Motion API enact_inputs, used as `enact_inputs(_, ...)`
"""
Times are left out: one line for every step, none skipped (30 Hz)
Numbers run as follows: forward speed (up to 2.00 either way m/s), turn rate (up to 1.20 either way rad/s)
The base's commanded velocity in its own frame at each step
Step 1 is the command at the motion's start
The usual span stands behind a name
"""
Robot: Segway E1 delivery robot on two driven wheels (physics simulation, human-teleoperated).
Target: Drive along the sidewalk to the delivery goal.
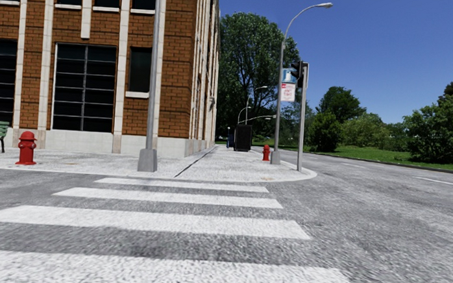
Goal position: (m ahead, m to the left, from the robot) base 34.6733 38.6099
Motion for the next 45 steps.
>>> enact_inputs(2.00, 0.00)
enact_inputs(2.00, 0.00)
enact_inputs(2.00, 0.00)
enact_inputs(2.00, 0.00)
enact_inputs(2.00, 0.00)
enact_inputs(2.00, 0.00)
enact_inputs(2.00, 0.00)
enact_inputs(2.00, 0.00)
enact_inputs(2.00, 0.00)
enact_inputs(2.00, 0.00)
enact_inputs(2.00, 0.00)
enact_inputs(2.00, 0.00)
enact_inputs(2.00, 0.00)
enact_inputs(2.00, 0.00)
enact_inputs(2.00, 0.00)
enact_inputs(2.00, 0.00)
enact_inputs(2.00, 0.00)
enact_inputs(2.00, 0.00)
enact_inputs(2.00, 0.00)
enact_inputs(2.00, 0.00)
enact_inputs(2.00, 0.00)
enact_inputs(2.00, 0.00)
enact_inputs(2.00, 0.00)
enact_inputs(2.00, 0.00)
enact_inputs(2.00, 0.00)
enact_inputs(2.00, 0.00)
enact_inputs(2.00, 0.00)
enact_inputs(2.00, 0.00)
enact_inputs(2.00, 0.00)
enact_inputs(2.00, 0.00)
enact_inputs(2.00, 0.00)
enact_inputs(2.00, 0.00)
enact_inputs(2.00, 0.00)
enact_inputs(2.00, 0.00)
enact_inputs(2.00, 0.00)
enact_inputs(2.00, 0.00)
enact_inputs(2.00, 0.00)
enact_inputs(2.00, 0.00)
enact_inputs(2.00, 0.00)
enact_inputs(2.00, 0.00)
enact_inputs(2.00, 0.00)
enact_inputs(2.00, 0.00)
enact_inputs(2.00, 0.00)
enact_inputs(2.00, 0.00)
enact_inputs(2.00, 0.00)
